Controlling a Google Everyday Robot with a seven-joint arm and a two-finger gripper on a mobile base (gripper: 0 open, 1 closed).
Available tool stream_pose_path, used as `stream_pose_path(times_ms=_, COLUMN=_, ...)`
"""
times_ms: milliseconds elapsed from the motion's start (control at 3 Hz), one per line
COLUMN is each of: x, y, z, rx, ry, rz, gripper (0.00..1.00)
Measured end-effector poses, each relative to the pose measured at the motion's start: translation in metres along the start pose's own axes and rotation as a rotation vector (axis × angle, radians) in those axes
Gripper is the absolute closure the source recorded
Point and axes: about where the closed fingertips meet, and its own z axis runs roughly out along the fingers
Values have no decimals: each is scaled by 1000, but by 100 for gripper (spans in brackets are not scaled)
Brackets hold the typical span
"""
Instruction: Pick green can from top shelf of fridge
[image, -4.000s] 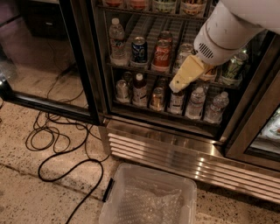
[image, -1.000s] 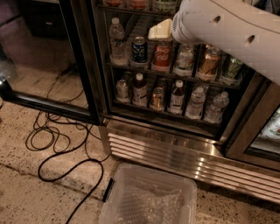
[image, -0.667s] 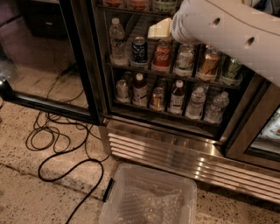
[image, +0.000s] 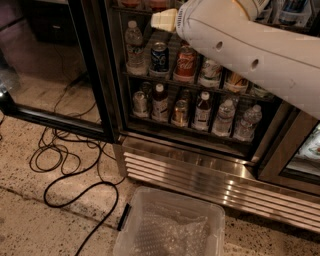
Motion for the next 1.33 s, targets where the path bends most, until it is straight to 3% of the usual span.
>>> stream_pose_path(times_ms=333, x=0, y=0, z=0, rx=0, ry=0, rz=0, gripper=0)
stream_pose_path(times_ms=667, x=-7, y=1, z=6, rx=7, ry=-42, rz=-3, gripper=0)
stream_pose_path(times_ms=1333, x=-34, y=3, z=29, rx=52, ry=-176, rz=-78, gripper=6)
